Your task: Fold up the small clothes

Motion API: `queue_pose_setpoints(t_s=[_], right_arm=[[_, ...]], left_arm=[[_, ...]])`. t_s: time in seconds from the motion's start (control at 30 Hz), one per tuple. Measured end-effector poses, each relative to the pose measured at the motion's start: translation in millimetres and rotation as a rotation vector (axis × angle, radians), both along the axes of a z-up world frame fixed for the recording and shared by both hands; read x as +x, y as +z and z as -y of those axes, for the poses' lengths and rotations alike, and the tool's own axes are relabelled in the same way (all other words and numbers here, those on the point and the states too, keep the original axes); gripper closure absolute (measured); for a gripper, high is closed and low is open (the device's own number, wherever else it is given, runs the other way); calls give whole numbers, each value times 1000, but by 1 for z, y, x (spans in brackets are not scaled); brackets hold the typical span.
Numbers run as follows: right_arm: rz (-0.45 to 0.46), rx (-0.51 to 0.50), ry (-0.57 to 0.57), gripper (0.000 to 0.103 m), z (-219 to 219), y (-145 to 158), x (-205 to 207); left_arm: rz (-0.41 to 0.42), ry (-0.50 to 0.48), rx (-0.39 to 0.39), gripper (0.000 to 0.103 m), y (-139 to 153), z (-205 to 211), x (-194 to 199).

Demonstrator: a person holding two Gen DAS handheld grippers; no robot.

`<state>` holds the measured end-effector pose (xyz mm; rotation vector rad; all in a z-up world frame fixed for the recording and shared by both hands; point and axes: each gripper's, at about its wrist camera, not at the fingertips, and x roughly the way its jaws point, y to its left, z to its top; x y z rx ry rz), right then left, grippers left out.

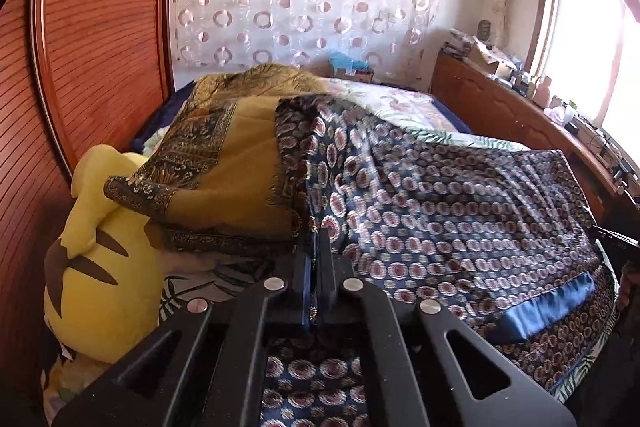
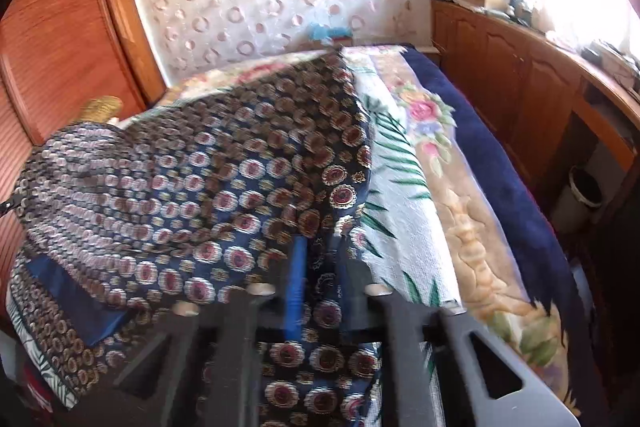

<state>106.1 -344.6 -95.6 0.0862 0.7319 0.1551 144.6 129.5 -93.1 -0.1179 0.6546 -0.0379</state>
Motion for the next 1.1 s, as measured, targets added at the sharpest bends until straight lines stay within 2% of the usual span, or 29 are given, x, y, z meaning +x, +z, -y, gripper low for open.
queue_pose_setpoints(t_s=[0.03, 0.23, 0.47, 0.6, 0.8, 0.93, 1.03, 1.1], right_arm=[[17, 3, 12, 100, -1, 2, -3], [102, 33, 62, 101, -5, 27, -23], [155, 63, 103, 101, 3, 51, -62], [132, 66, 106, 101, 13, 45, -84], [35, -2, 102, 101, 15, 18, -88], [-4, -1, 101, 101, 18, 8, -84], [4, -18, 101, 101, 19, 11, -82], [21, -41, 102, 93, 15, 19, -85]], left_arm=[[9, -4, -8, 101, 4, 1, -4], [64, -3, -56, 101, 26, -1, -30], [40, 13, -80, 101, 27, -12, -55], [-21, 40, -68, 101, 9, -19, -64], [-103, 65, -58, 101, -25, -22, -70], [-100, 68, -64, 100, -27, -24, -70], [-83, 61, -53, 100, -22, -24, -71], [-69, 61, -28, 84, -18, -21, -72]])
